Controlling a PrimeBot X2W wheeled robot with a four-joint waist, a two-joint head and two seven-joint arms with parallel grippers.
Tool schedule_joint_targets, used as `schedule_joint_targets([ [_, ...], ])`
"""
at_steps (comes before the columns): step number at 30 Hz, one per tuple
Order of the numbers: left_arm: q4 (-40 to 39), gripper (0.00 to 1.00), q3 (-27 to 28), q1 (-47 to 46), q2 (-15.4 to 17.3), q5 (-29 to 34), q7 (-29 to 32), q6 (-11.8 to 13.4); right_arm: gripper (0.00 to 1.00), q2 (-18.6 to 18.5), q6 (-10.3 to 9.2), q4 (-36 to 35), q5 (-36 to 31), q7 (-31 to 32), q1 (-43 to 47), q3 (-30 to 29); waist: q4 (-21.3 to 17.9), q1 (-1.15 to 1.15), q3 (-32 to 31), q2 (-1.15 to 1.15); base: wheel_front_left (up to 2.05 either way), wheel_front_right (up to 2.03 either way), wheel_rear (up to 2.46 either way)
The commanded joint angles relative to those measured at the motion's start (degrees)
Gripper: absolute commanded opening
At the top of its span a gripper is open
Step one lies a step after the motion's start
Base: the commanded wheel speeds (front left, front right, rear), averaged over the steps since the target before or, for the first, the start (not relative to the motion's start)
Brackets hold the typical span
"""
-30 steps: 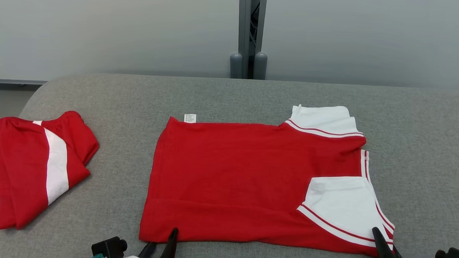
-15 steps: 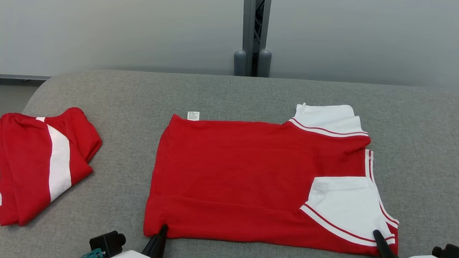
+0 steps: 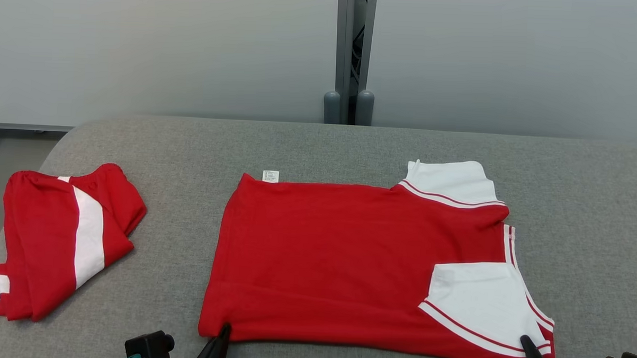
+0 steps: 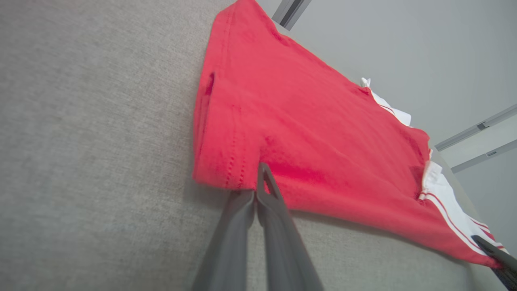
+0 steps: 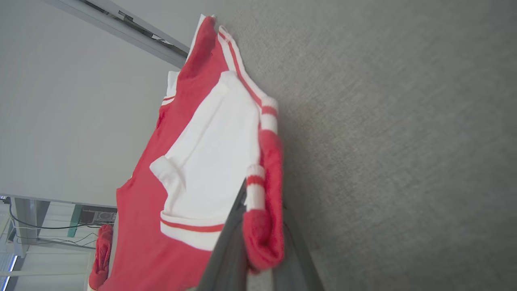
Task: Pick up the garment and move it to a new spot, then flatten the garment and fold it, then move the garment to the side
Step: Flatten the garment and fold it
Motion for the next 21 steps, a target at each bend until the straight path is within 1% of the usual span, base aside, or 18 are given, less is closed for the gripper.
schedule_joint_targets([
  [1,0.2,0.00,0.0,0.7,0.7,0.7,-0.1,0.0,0.00,-0.6,-0.02,0.5,0.4,0.3,0.6,0.1,0.0,0.00,-0.2,0.00,0.00,0.00,0.00],
  [2,0.2,0.00,0.0,0.7,0.7,0.7,-0.1,0.0,0.00,-0.6,-0.02,0.5,0.4,0.3,0.6,0.1,0.0,0.00,-0.2,0.00,0.00,0.00,0.00],
  [11,4.0,0.00,-1.3,2.7,1.9,3.0,-0.1,0.0,0.00,-1.6,-0.03,2.4,3.2,7.7,3.0,1.7,-0.2,0.00,-2.7,0.00,0.00,0.00,0.00],
  [14,5.4,0.00,-1.8,3.6,1.5,3.1,0.0,0.0,0.00,-1.9,-0.05,3.0,3.6,9.8,4.1,2.4,-0.2,0.00,-3.5,0.00,0.00,0.00,0.00],
  [21,7.0,0.00,-3.6,5.9,2.3,3.8,0.0,0.0,0.00,-1.3,-0.28,5.9,5.4,15.7,6.6,3.9,-0.3,0.00,-4.5,0.00,0.00,0.00,0.00],
])
